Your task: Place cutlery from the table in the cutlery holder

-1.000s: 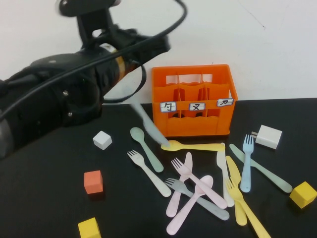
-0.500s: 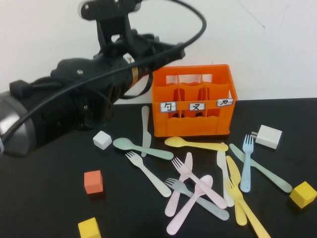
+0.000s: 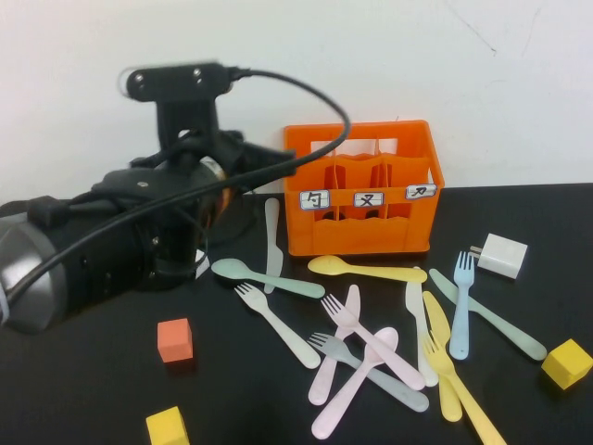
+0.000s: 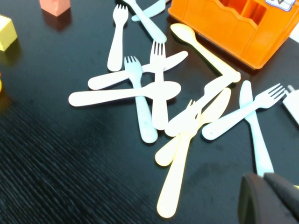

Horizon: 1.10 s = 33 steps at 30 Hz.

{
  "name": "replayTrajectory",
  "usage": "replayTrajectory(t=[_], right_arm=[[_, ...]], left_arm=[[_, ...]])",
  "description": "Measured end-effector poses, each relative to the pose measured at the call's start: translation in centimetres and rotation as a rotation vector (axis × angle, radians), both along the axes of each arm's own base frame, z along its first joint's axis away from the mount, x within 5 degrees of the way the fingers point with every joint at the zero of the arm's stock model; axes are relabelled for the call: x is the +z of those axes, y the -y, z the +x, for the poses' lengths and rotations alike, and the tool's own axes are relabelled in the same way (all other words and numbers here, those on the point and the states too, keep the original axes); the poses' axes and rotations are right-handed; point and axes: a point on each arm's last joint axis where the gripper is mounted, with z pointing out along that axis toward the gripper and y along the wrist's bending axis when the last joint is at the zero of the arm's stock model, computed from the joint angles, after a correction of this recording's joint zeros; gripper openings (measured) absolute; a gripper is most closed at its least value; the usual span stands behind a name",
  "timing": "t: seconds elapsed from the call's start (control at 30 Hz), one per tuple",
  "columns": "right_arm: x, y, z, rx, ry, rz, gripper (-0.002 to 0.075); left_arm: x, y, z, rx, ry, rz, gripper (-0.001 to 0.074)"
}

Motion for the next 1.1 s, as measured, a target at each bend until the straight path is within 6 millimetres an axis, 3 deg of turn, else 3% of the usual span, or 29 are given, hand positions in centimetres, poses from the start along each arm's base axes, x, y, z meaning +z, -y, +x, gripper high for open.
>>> replayTrajectory(t=[0.17, 0.37, 0.5, 0.67, 0.87, 1.1], right_arm=[[0.0, 0.0, 0.0, -0.001, 0.001, 0.0, -0.0002], [0.0, 0.0, 0.0, -0.002, 0.002, 0.0, -0.0002], [0.0, 0.0, 0.0, 0.017, 0.014, -0.015, -0.0002], [0.0, -0.1, 0.0, 0.033, 0.027, -0.028, -0.0002], [0.1, -0.1, 0.0, 0.038, 0.031, -0.032, -0.0002], [-0.2, -0.4, -0.4, 0.085, -0.014, -0.025, -0.0002]], left_arm=[[-0.9, -2.4, -0.8, 0.198, -0.152, 0.162, 0.0], [-1.9, -4.6, -3.0, 0.4, -0.341, 0.176, 0.0], [-0.8, -5.0, -5.1, 0.354, -0.311, 0.083, 0.0], [1.1, -6.0, -9.5, 0.235, -0.227, -0.045, 0.0], [1.8, -7.9, -14.1, 0.123, -0.125, -0.093, 0.0], [2.1, -10.1, -17.2, 0.073, -0.031, -0.131, 0.0]])
